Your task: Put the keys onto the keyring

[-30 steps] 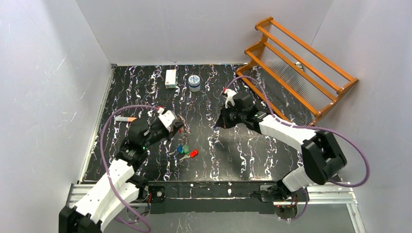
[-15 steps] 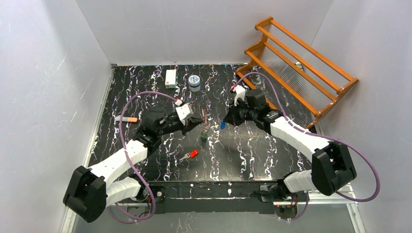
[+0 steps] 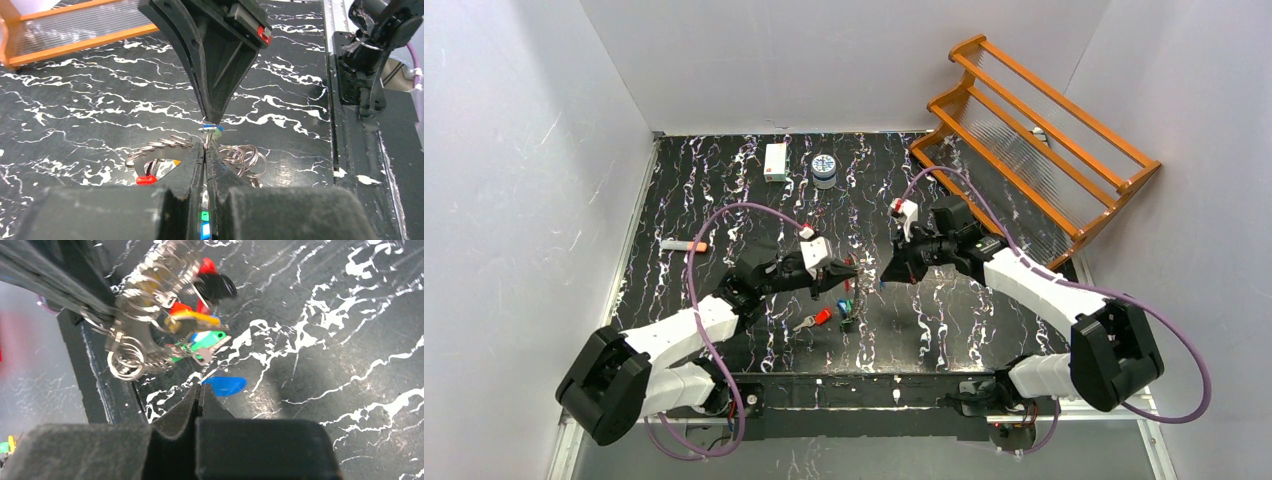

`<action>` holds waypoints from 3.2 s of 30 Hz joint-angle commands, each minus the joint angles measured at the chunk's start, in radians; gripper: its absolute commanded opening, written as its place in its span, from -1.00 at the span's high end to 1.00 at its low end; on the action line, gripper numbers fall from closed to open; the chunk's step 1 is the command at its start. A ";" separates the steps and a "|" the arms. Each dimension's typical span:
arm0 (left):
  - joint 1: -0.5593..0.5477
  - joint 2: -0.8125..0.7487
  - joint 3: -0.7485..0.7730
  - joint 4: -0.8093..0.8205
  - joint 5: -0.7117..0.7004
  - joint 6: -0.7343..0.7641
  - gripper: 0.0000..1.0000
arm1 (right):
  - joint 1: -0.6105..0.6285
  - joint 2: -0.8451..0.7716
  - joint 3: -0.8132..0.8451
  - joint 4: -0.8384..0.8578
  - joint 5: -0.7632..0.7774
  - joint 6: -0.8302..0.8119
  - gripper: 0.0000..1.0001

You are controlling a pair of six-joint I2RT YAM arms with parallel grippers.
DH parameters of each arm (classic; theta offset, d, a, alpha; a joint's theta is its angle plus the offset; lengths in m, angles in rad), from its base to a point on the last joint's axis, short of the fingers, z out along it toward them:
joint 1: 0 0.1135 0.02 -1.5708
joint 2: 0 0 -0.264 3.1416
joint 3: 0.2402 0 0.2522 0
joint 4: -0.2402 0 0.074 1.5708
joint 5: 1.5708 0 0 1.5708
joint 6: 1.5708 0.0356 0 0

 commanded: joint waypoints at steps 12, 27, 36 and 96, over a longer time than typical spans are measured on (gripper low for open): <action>-0.034 0.029 0.011 0.027 -0.015 0.013 1.00 | 0.059 -0.074 0.018 0.030 -0.196 -0.052 0.97; -0.042 0.039 0.024 -0.001 -0.007 0.025 1.00 | 0.078 -0.041 0.087 0.042 -0.216 -0.053 0.97; -0.044 0.035 0.024 -0.006 -0.006 0.031 1.00 | 0.085 -0.013 0.113 0.060 -0.168 -0.027 0.97; -0.043 0.008 0.027 0.013 0.090 0.048 1.00 | 0.085 -0.323 -0.353 0.768 -0.113 -0.136 -0.97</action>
